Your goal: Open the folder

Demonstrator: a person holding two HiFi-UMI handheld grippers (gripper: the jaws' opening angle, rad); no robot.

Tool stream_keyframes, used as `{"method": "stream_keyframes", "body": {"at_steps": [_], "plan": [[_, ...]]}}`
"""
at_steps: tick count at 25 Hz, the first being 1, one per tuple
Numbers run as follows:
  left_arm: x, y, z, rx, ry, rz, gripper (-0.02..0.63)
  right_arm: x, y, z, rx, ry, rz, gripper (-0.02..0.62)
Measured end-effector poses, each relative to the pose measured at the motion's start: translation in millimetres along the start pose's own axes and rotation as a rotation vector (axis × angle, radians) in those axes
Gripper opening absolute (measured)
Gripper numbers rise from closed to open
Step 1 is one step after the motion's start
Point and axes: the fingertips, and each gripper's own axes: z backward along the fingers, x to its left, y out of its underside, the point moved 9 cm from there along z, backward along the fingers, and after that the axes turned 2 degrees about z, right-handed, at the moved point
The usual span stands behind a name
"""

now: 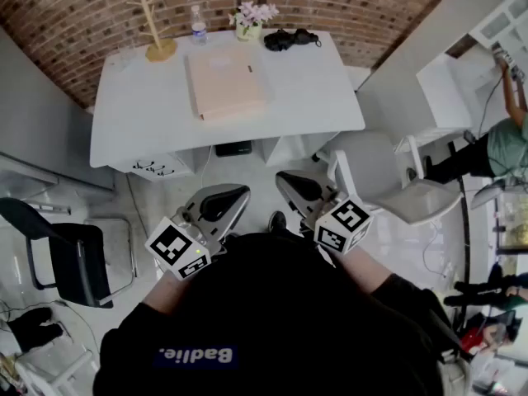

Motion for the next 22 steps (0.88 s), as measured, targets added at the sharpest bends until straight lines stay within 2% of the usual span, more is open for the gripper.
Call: {"method": "stream_keyframes", "body": {"at_steps": [22], "plan": [[4, 1, 15, 0.013, -0.006, -0.004, 0.002, 10, 3, -8, 0.006, 0.004, -0.001, 0.028]]}}
